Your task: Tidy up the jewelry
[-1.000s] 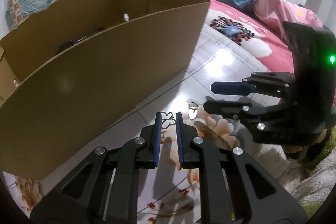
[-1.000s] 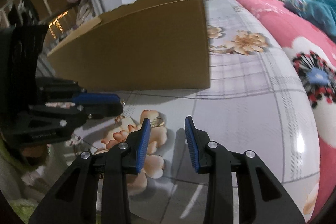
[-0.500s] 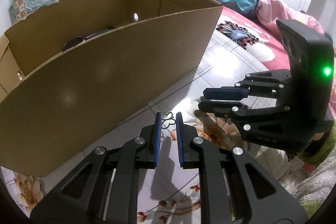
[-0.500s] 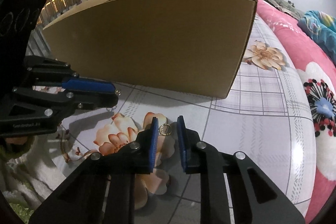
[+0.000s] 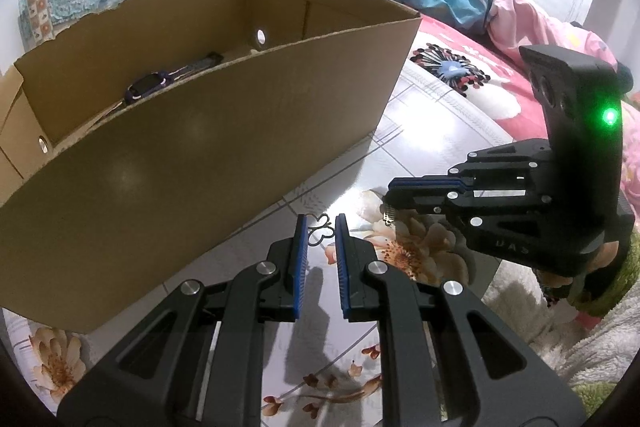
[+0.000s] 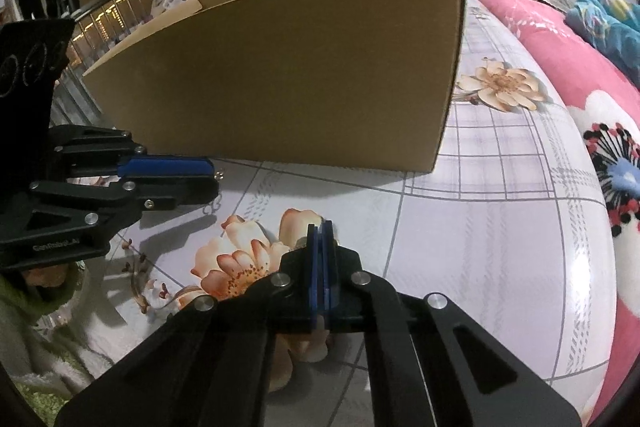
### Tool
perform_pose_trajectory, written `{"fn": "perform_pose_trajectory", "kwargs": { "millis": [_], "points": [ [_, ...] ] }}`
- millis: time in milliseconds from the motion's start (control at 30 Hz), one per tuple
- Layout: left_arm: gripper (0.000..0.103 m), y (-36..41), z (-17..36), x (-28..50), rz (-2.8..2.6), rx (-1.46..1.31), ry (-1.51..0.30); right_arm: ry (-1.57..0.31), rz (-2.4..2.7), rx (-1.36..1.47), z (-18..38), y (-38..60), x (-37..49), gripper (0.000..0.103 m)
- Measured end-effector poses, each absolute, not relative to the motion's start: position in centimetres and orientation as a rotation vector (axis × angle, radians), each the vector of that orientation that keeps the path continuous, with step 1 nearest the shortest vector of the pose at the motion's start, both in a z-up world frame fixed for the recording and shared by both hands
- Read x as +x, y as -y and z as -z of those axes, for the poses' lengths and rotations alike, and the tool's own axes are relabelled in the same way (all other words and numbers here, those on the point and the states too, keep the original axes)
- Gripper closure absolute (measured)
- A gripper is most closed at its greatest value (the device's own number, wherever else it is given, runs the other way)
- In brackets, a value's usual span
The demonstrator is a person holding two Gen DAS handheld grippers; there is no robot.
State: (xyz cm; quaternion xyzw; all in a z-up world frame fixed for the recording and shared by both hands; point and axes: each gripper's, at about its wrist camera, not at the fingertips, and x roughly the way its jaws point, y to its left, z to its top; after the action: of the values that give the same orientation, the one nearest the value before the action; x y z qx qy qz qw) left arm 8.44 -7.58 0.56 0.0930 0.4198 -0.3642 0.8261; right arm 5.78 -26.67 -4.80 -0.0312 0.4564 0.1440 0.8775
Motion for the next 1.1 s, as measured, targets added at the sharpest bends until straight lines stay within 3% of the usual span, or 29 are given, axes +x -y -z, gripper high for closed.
{"fn": "perform_pose_trajectory", "kwargs": {
  "millis": [733,900,1100],
  "points": [
    [0.09,7.3,-0.6,8.0,0.77,0.205,-0.89,-0.99,-0.314,-0.115,4.7,27.3,5.8,0.099],
    [0.09,7.0,-0.3,8.3,0.763,0.199,-0.895,-0.987,-0.343,-0.156,4.6,26.7,6.3,0.09],
    [0.09,7.0,-0.2,8.6,0.761,0.194,-0.897,-0.983,-0.351,-0.212,4.6,26.1,6.7,0.089]
  ]
}}
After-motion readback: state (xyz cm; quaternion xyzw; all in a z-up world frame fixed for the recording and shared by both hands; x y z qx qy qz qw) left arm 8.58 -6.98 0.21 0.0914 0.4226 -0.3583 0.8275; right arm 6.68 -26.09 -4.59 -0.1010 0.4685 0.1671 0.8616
